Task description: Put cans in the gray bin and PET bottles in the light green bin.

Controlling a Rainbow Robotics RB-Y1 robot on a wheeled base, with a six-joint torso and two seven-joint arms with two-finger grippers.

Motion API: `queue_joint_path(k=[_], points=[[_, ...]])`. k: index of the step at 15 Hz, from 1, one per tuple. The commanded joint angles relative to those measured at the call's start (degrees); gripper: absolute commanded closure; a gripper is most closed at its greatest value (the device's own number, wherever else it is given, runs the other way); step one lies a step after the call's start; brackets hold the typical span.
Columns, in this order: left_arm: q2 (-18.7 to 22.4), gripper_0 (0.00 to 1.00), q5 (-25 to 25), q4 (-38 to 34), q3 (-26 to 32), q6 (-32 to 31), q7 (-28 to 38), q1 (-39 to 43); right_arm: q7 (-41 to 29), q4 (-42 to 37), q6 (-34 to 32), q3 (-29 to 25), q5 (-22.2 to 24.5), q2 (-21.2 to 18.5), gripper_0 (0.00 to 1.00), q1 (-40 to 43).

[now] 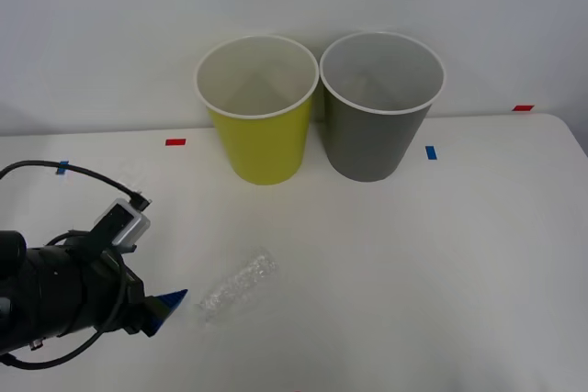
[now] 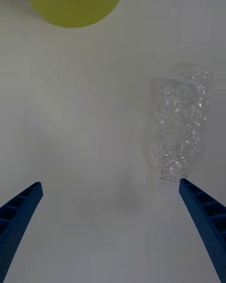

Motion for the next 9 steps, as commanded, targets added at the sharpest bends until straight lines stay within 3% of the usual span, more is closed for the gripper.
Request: queue_joint_path(k=[1, 3, 7, 9], points=[[-3.6, 0.00, 3.4, -0.2, -1.3, 8.6, -1.4, -6.8, 0.0, 0.0, 0.0, 0.0, 0.0, 0.0, 0.00, 0.0], [-4.4, 0.00, 1.6, -0.2, -4.6, 9.1, -0.6, -8.9, 0.0, 0.0, 0.0, 0.0, 0.0, 0.0, 0.00, 0.0], [-6.1, 0.00, -7.8, -0.2, -12.2, 9.0, -0.2, -11.2, 0.0, 0.0, 0.0, 0.0, 0.0, 0.0, 0.00, 0.0], [-6.1, 0.00, -10.2, 0.1, -15.1, 8.8, 0.8, -13.0, 0.0, 0.0, 0.0, 0.0, 0.0, 0.0, 0.00, 0.0]])
